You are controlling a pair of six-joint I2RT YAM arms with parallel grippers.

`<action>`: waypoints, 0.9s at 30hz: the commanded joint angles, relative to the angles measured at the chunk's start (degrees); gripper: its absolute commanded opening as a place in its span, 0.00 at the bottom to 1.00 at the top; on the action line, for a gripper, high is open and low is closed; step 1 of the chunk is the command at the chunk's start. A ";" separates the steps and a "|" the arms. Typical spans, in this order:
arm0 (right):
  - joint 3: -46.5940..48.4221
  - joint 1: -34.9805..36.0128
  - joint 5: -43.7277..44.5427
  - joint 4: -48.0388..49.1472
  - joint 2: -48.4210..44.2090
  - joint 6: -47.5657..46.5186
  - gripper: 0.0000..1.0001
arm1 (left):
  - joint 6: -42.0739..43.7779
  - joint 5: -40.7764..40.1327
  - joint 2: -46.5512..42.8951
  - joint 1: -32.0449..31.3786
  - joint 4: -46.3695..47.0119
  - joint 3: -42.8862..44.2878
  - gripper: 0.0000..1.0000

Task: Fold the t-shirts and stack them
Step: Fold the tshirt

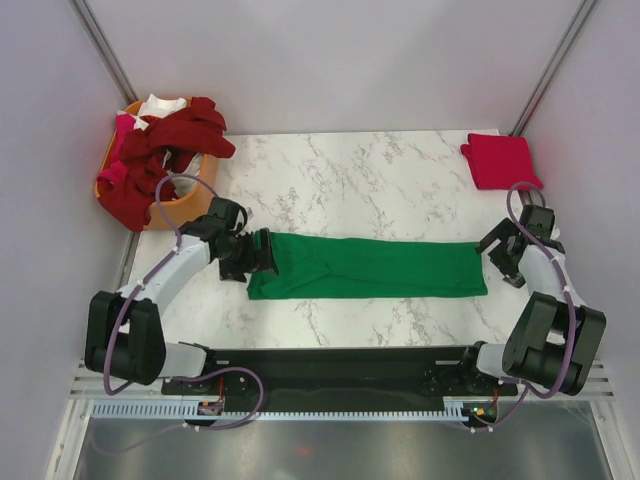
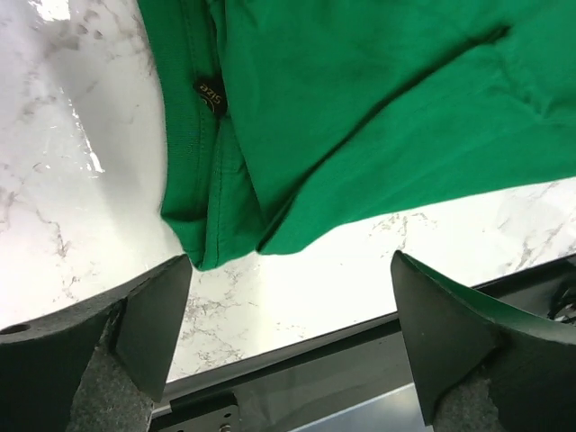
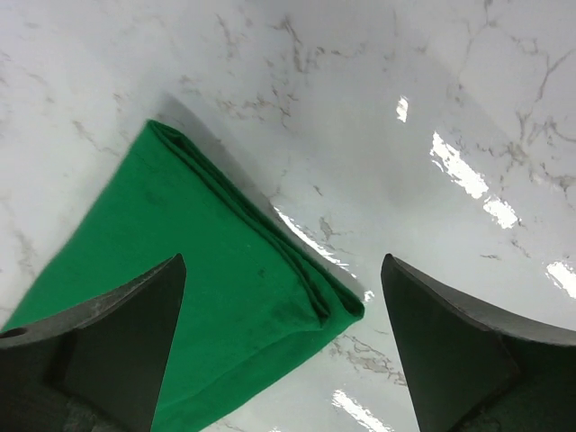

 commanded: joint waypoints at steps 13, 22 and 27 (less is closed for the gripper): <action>7.47 10.62 -2.06 5.28 7.31 0.82 0.98 | -6.16 -10.59 11.82 -0.08 1.18 5.81 0.90; 5.89 12.46 -5.93 8.18 7.76 1.17 0.98 | -8.44 -7.16 21.92 -1.49 5.57 7.65 0.07; 5.10 13.69 -6.99 8.10 4.24 1.44 0.98 | -6.78 -8.47 30.36 -1.58 5.75 16.86 0.02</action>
